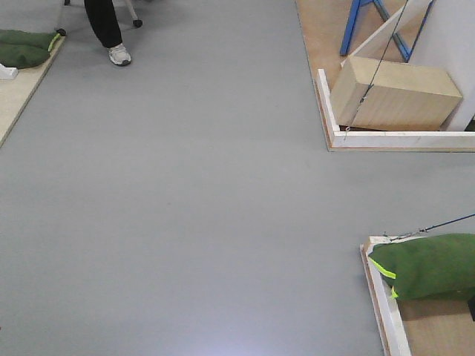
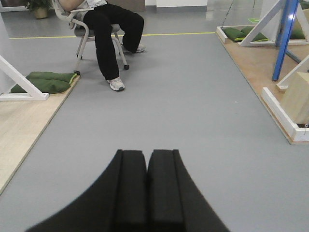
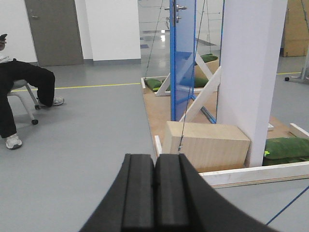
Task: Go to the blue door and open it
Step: 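Drive the base forward toward the blue door frame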
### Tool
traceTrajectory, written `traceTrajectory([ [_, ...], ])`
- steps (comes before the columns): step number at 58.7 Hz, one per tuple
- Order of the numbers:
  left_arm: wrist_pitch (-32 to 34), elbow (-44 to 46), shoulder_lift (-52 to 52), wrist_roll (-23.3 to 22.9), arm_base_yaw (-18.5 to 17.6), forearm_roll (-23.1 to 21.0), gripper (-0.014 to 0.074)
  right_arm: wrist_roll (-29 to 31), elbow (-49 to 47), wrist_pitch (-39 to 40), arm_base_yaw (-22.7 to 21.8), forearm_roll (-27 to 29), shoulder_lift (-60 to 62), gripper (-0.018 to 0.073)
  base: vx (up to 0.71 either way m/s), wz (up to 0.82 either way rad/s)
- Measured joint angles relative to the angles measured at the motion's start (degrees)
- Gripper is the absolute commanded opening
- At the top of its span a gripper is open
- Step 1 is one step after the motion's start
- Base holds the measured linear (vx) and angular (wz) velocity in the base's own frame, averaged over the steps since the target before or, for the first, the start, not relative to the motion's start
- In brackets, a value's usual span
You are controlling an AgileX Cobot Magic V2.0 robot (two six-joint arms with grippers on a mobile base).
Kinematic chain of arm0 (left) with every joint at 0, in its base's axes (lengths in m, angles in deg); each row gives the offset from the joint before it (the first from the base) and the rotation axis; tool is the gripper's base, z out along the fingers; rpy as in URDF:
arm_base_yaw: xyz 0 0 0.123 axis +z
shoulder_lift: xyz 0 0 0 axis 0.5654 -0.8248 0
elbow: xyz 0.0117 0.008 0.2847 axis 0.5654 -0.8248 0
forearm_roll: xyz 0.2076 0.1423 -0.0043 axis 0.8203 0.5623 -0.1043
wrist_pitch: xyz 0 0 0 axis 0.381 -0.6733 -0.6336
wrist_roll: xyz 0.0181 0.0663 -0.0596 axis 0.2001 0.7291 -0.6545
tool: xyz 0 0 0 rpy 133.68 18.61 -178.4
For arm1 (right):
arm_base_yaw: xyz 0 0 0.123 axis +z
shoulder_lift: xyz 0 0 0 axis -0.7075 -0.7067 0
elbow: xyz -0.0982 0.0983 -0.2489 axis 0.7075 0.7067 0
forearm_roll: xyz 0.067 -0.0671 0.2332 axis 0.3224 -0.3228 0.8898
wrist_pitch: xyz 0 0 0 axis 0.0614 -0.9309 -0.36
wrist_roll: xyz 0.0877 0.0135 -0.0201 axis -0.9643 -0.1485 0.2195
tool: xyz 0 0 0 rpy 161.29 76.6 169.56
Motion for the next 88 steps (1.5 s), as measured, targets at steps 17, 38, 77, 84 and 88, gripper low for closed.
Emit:
traceTrajectory([
  [17,0.00,0.00,0.00,0.00,0.00,0.00,0.0073,0.00,0.00,0.00,0.00,0.00,0.00,0.0008,0.00,0.00],
  [38,0.00,0.00,0.00,0.00,0.00,0.00,0.0073,0.00,0.00,0.00,0.00,0.00,0.00,0.0008,0.00,0.00],
  [77,0.00,0.00,0.00,0.00,0.00,0.00,0.0073,0.00,0.00,0.00,0.00,0.00,0.00,0.0008,0.11,-0.01],
  [84,0.00,0.00,0.00,0.00,0.00,0.00,0.0073,0.00,0.00,0.00,0.00,0.00,0.00,0.0008,0.27,-0.11],
  [88,0.00,0.00,0.00,0.00,0.57,0.00,0.0073,0.00,0.00,0.00,0.00,0.00,0.00,0.0008,0.28,-0.13],
])
